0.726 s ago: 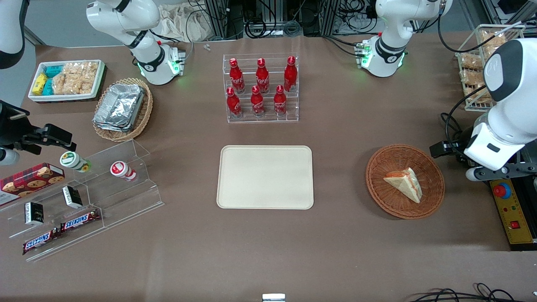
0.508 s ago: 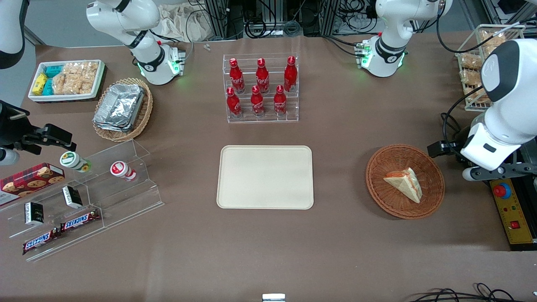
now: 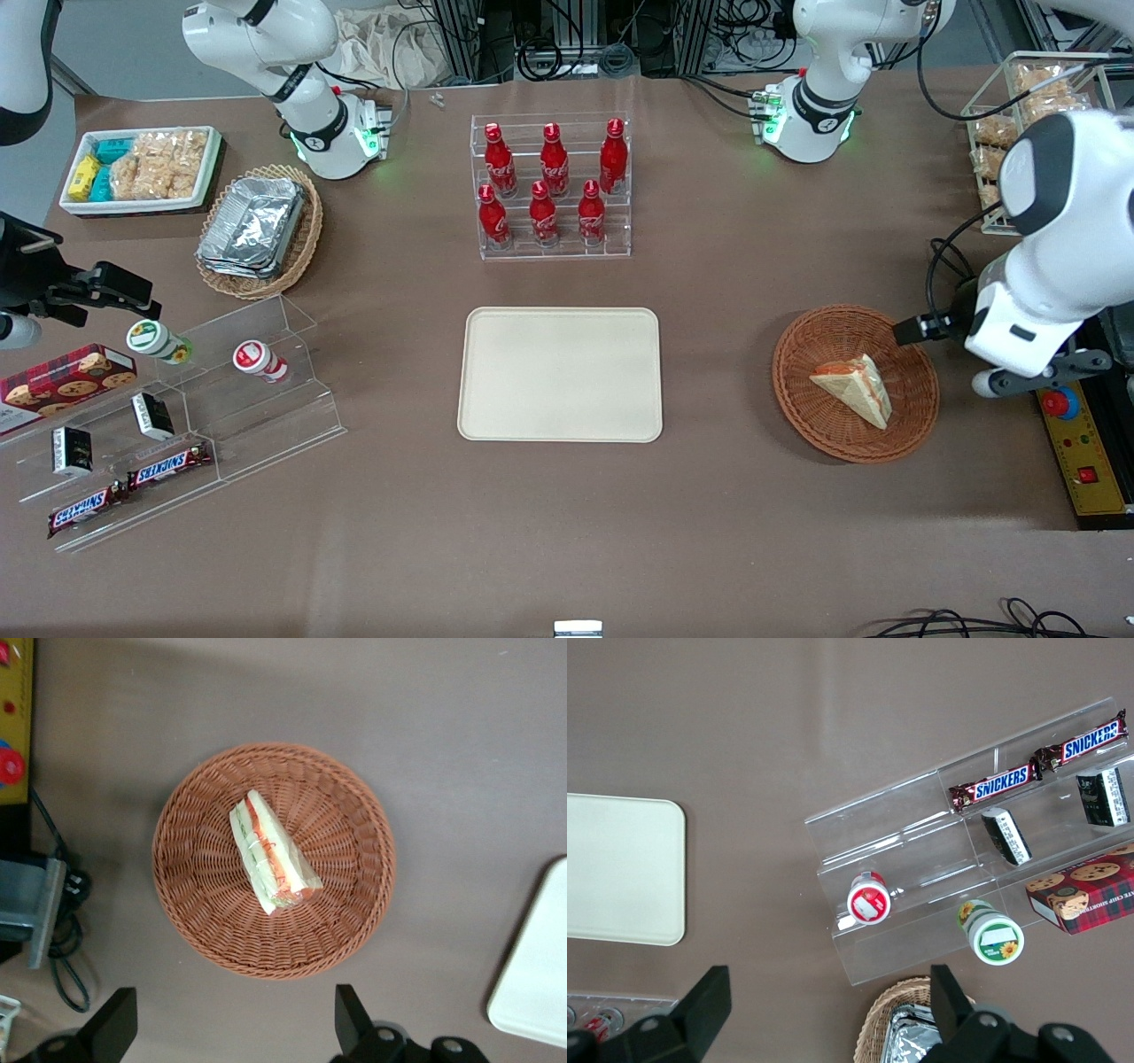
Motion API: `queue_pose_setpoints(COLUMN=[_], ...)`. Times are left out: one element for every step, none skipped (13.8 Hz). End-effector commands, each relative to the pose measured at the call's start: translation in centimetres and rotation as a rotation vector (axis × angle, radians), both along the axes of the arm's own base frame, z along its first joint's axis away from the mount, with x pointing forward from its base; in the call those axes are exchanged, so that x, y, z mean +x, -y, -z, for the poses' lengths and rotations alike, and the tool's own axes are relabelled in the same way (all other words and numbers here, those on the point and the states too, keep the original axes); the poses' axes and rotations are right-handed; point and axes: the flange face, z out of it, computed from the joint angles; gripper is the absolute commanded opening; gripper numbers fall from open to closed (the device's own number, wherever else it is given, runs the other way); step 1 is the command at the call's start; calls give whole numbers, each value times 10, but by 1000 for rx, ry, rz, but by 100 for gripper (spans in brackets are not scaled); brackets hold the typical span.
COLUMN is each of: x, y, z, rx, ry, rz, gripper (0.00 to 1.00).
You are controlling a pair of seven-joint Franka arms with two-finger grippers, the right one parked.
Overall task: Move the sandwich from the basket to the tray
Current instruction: 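Move the left gripper over the wrapped sandwich in the wicker basket, then lower the left gripper and close it on the sandwich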
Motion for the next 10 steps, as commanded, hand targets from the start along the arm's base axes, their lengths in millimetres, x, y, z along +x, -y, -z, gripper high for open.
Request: queue_pose_setpoints(x=[-8,-9,-8,-2,4,8,9,9,9,10], y=[-19,-19,-19,-19,-16,-15,-14,-14,-14,-15], z=[51,68,83,102,119,130,137,143,146,153], rx=[15,15,18,25,38,41,41,44,45,47], ry=[26,41,39,24,26,43,45,38,35,26], rz=[-82,-101,-185,-288,-343,-383,-415,-437,-450,-481], gripper=[100,100,100,100,100,100,100,100,100,100])
